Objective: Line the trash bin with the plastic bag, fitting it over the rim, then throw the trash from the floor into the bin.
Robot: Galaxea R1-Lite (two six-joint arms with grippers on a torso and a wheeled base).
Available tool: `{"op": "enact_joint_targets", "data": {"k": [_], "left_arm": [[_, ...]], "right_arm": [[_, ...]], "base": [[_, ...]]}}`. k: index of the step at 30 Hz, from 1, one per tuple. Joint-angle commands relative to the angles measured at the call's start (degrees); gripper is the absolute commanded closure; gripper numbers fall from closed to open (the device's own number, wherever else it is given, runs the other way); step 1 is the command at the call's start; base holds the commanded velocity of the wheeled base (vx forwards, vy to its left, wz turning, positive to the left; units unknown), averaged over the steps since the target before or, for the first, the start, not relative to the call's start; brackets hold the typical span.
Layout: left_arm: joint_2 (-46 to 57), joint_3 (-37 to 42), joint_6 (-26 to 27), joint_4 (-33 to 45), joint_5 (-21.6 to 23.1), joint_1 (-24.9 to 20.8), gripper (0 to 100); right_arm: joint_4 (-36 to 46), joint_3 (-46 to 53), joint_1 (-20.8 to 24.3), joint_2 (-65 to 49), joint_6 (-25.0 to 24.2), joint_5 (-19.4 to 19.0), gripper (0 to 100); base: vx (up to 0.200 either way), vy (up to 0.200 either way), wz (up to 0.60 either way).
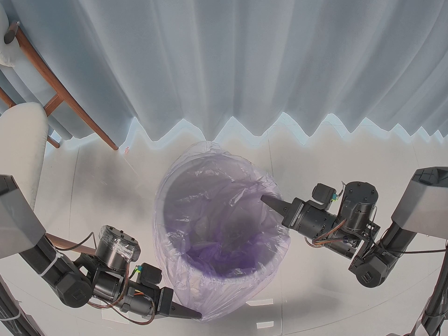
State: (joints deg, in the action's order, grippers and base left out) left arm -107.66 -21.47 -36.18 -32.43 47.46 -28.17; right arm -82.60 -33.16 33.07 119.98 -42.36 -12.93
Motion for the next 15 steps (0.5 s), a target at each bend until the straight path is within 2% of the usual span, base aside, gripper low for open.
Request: {"op": "enact_joint_targets", "data": {"k": [1,14,15], "left_arm": [[-0.19,-0.07,-0.03,0.0,0.0,0.57,100],[2.98,-0.15,-0.12,-1.59,0.09,2.16,100],[3.5,-0.42,-0.12,-1.67,0.09,2.24,0]], "right_arm": [[-0.01,0.29,-0.03,-1.06,-0.09,-0.25,100],[-0.45,1.52,0.06,-0.98,0.17,-0.34,100],[-0.45,1.52,0.15,-0.98,0.26,-0.34,100]], "base": [[0.0,0.0,0.0],[0.0,0.0,0.0],[0.0,0.0,0.0]]}}
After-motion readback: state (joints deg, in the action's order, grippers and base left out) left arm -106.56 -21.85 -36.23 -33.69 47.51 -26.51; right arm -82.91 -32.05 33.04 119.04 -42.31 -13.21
